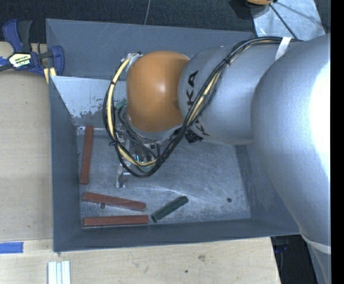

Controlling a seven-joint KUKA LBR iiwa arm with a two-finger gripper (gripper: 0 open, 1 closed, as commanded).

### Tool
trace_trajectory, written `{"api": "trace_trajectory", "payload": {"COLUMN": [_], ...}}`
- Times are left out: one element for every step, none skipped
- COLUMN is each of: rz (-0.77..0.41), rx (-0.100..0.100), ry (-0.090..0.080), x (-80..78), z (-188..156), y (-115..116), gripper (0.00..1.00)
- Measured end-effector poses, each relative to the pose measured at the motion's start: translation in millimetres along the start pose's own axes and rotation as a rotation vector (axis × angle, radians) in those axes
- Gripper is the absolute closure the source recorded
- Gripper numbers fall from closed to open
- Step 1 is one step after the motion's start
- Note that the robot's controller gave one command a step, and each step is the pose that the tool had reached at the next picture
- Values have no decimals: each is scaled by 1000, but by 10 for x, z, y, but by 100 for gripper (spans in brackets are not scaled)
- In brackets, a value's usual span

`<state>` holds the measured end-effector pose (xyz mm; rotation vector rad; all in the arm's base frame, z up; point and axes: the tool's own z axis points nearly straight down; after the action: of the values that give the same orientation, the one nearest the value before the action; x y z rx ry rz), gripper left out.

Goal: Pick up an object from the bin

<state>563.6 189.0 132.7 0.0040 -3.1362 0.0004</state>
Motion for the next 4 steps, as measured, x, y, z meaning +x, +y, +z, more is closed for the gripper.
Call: {"api": "trace_trajectory", "payload": {"rz": [2, -57, 49, 49], "rx": [-1, -1, -8, -8], "ry": [-7, -10, -28, -28], "x": [-23, 440, 444, 444], "z": [-40, 174, 562, 562], "y": [-5, 146, -109, -109], "gripper": [0, 0, 100, 100]}}
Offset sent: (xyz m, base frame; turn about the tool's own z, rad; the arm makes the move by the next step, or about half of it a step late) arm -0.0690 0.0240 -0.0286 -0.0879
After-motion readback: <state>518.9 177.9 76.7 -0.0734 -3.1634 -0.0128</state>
